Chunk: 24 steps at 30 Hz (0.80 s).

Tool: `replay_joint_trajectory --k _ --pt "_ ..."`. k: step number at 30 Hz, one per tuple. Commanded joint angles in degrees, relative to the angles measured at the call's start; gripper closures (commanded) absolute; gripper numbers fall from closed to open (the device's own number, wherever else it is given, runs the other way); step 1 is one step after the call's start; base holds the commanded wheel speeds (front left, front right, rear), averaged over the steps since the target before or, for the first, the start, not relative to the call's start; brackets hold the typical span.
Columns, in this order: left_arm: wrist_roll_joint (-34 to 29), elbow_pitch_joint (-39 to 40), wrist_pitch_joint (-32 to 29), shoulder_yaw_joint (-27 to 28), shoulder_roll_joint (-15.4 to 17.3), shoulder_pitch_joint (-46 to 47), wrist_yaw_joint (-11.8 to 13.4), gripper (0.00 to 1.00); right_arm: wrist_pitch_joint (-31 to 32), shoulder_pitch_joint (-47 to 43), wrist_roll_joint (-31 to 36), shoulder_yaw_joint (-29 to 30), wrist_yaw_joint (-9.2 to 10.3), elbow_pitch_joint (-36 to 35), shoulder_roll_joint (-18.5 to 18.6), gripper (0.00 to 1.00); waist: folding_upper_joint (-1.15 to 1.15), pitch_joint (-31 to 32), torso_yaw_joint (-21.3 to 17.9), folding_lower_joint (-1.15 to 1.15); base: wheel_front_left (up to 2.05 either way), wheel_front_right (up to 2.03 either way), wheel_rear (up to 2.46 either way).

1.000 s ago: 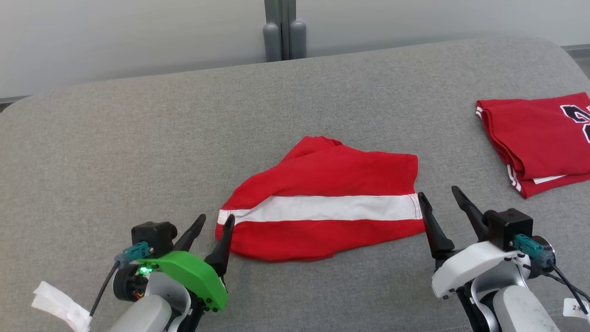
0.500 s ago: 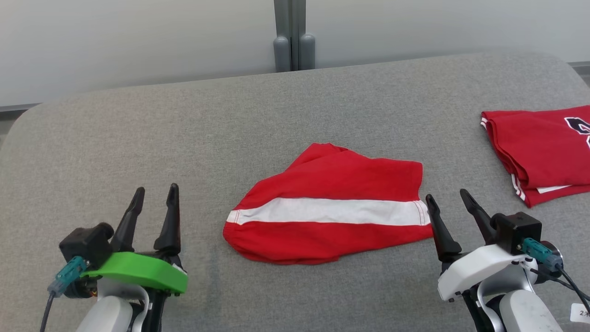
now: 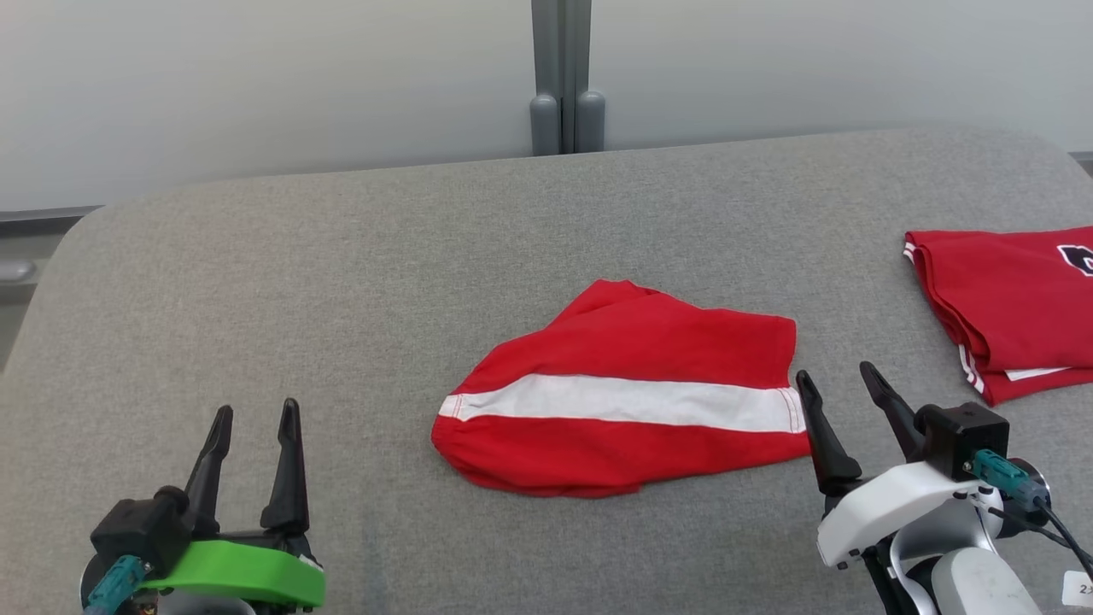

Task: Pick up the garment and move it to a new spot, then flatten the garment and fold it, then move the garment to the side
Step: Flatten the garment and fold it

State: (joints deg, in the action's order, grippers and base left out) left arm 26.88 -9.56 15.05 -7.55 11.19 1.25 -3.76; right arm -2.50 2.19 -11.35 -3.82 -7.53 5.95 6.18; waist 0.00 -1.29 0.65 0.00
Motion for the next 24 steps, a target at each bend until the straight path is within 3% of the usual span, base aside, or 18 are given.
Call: replay_joint_trajectory --k 1,13,24 --pt "-1.3 -0.7 0.1 0.6 -0.5 -1.0 -0.7 0.0 0.1 -0.8 0.1 0.1 0.09 -0.1 0.1 0.0 0.0 0.3 0.3 0.0 0.0 0.0 0.0" --pt "-4.8 -2.2 0.1 3.7 -3.3 0.0 -3.1 0.0 -0.1 -1.2 -0.1 -0.1 0.09 0.4 -0.3 0.0 0.0 1.1 1.0 0.0 0.0 0.0 0.0" --pt "-4.5 -4.2 0.1 2.6 -3.0 2.4 -3.7 0.0 -0.7 -1.4 -0.4 0.4 0.09 1.1 -0.4 0.0 0.0 1.3 0.7 0.0 0.0 0.0 0.0"
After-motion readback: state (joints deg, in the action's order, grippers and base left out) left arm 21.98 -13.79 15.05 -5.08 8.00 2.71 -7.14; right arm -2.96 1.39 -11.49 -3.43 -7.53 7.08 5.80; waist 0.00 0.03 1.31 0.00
